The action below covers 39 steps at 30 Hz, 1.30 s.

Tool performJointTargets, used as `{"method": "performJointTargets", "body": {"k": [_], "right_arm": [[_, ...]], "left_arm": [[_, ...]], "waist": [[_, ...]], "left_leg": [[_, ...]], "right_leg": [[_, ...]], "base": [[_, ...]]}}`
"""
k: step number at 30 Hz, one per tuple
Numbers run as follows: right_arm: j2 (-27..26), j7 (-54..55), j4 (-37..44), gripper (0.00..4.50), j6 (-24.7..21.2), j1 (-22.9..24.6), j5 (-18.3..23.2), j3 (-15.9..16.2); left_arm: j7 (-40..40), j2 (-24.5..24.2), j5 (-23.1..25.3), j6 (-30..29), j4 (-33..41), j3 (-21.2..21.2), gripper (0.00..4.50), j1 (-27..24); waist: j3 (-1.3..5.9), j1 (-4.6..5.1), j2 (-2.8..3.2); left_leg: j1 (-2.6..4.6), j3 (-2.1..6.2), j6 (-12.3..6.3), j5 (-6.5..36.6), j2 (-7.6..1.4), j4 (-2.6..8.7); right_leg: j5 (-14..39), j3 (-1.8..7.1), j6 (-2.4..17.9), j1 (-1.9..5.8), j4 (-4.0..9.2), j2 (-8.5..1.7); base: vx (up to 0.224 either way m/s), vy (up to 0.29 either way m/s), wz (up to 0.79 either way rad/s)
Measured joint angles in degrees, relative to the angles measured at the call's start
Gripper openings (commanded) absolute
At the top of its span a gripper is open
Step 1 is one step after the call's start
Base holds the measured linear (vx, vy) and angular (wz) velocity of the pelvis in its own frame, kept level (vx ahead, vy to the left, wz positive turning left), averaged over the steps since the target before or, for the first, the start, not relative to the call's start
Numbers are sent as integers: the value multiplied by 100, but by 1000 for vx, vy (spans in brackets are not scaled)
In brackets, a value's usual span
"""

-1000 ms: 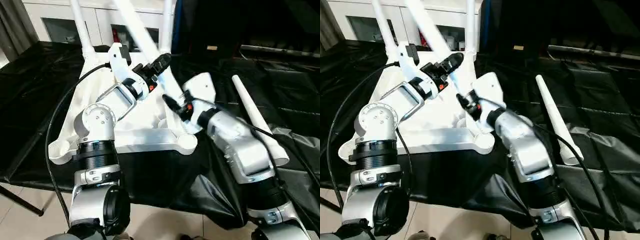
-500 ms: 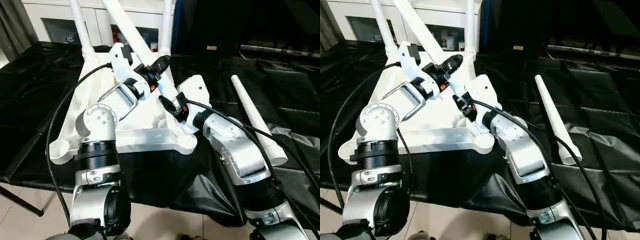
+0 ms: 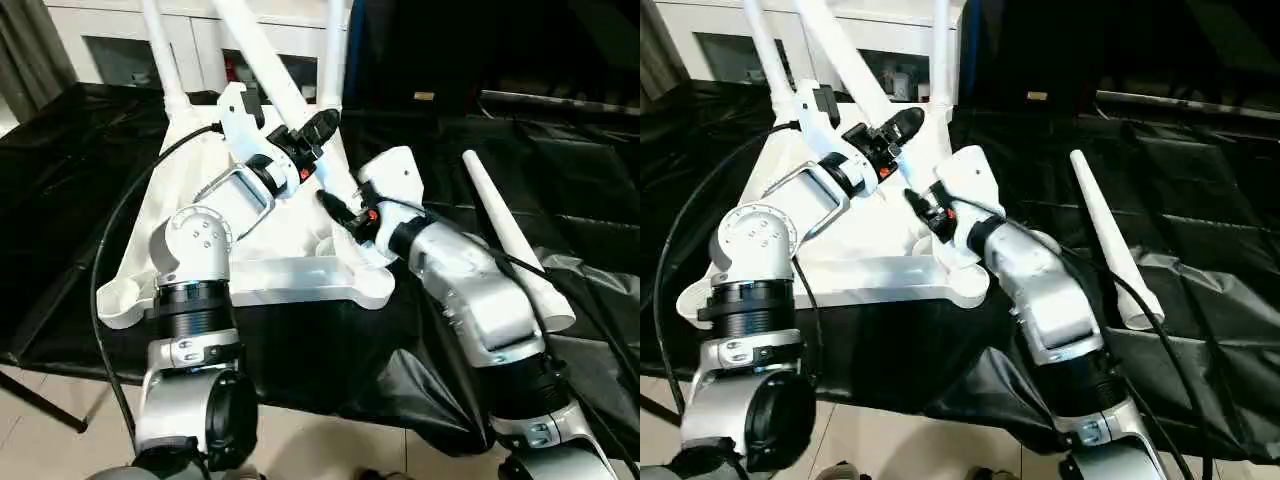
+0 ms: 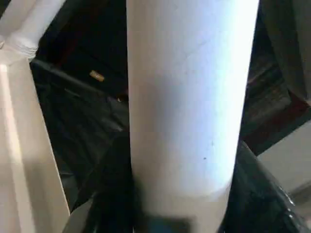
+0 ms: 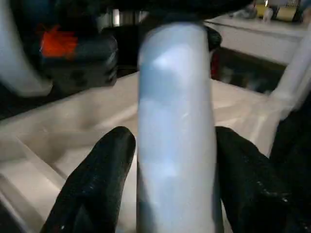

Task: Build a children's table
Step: Pick table leg

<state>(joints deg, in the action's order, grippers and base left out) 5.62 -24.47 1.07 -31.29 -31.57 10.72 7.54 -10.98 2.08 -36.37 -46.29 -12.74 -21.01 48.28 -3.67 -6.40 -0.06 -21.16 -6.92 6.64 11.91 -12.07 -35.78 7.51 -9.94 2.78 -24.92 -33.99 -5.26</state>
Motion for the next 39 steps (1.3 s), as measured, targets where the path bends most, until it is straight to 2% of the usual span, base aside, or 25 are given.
{"method": "performJointTargets", "body": {"k": [2,5,9,15,17,20,27,31,35,39], "right_arm": [[55,-244,-4,303,-580,-282,669,-488],[420,-748,-1,303,-1211,-630,1313,-812],[1072,-1591,1,303,-1815,-739,1843,-856],[1391,-1947,-1,303,-2717,-911,2377,-1050],[1495,-2016,-4,303,-2882,-957,2504,-1045],[1593,-2153,-18,303,-2992,-959,2576,-1017],[1892,-2533,-20,303,-3238,-916,2593,-683],[1971,-2556,-14,303,-3236,-876,2587,-587],[1972,-2572,2,303,-3182,-866,2550,-502],[1875,-2359,71,303,-2773,-647,2233,-243]], "left_arm": [[-461,-364,-10,-159,5,310,184,5],[-1103,-765,-83,-433,156,660,184,45],[-1887,-1190,-235,-864,350,1129,184,44],[-2273,-1403,-482,-1151,469,1245,184,44],[-2423,-1488,-517,-1173,504,1295,184,43],[-2591,-1573,-517,-1186,530,1371,184,43],[-2707,-1651,-505,-1203,659,1517,184,18],[-2442,-1647,-202,-971,634,1556,184,26],[-2117,-1592,35,-766,531,1570,184,42],[-1528,-1388,312,-551,502,1566,184,122]], "waist": [[-1,-5,2],[1,-27,4],[1,-52,4],[1,-21,4],[1,-29,4],[1,-38,4],[2,-85,3],[2,-95,2],[2,-103,1],[5,-137,-4]], "left_leg": [[1,0,0,-1,0,0],[9,0,0,-1,0,0],[12,-1,0,-1,2,-1],[14,-4,9,-19,1,-1],[15,-4,10,-23,1,-1],[13,-4,15,-25,1,-1],[8,-4,23,-29,2,-1],[4,-4,25,-31,2,-1],[-3,-3,25,-31,2,-1],[-14,-2,24,-30,1,-1]], "right_leg": [[-1,3,1,-1,-2,0],[-2,6,2,10,-3,-1],[-4,12,7,12,-10,-1],[-10,11,16,7,-16,1],[-10,9,17,9,-15,1],[-11,9,15,10,-10,1],[-14,5,11,12,-6,1],[-18,3,4,10,-2,1],[-23,-1,-4,10,8,0],[-27,-4,-10,10,24,0]], "base": [[0,0,0],[0,0,0],[0,0,0],[0,0,0],[0,0,0],[0,0,0],[0,0,0],[0,0,0],[0,0,0],[0,0,0]]}}
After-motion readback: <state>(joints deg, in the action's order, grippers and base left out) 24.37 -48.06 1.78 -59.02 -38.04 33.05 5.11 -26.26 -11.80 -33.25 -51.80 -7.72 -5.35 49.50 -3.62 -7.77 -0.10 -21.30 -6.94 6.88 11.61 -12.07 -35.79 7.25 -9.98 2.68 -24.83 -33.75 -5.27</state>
